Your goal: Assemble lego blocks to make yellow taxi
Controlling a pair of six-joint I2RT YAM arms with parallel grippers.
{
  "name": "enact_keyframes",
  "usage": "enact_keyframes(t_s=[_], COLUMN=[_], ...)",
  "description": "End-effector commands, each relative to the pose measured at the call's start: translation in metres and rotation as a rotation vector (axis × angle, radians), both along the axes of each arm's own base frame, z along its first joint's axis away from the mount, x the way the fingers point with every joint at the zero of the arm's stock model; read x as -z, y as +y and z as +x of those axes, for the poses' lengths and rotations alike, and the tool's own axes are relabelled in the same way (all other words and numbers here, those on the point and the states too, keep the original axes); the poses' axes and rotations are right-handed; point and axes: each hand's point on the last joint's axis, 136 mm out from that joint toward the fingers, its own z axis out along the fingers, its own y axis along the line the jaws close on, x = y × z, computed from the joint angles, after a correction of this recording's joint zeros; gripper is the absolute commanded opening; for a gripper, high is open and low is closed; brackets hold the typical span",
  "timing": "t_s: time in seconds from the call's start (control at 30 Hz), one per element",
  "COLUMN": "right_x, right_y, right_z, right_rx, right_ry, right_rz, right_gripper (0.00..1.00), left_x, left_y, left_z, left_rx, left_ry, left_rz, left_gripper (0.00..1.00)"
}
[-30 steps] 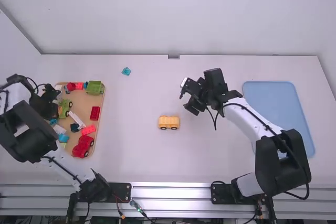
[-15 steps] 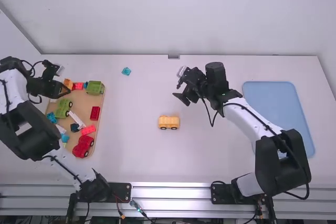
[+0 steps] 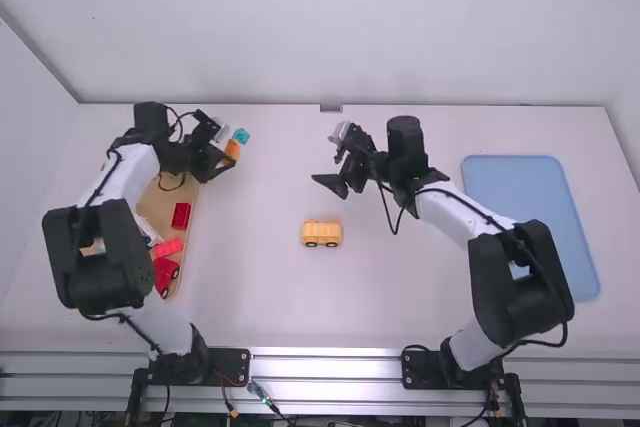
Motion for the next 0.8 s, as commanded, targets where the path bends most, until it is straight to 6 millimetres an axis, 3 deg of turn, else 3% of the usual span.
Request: enact_keyframes(t_s=[0.0, 0.1, 0.23, 0.47, 0.77], right_x=[-0.013, -0.025, -0.041, -0.054, -0.054], right_y=[0.007, 0.006, 0.003, 0.014, 0.023], right_z=[-0.012, -0.021, -0.035, -0.047, -0.057], right_rx=[-0.128, -0.225, -0.345, -0.402, -0.439], right_ry=[0.062, 0.064, 0.062, 0.082, 0.083], right_rz=[0.104, 0.177, 0.248, 0.279, 0.278], right_gripper=[0.99, 0.99, 0.96, 0.85, 0.63], left_x=[-0.040, -0.057, -0.072, -0.074, -0.082], left_y=[-0.058, -0.089, -0.116, -0.154, -0.173], left_z=[-0.029, -0.046, -0.063, -0.087, -0.093], left_rx=[0.236, 0.369, 0.485, 0.645, 0.662], left_ry=[-0.143, -0.227, -0.258, -0.317, -0.321], left_rz=[-0.212, -0.348, -0.517, -0.591, -0.610], left_gripper=[0.02, 0.02, 0.02, 0.02, 0.02])
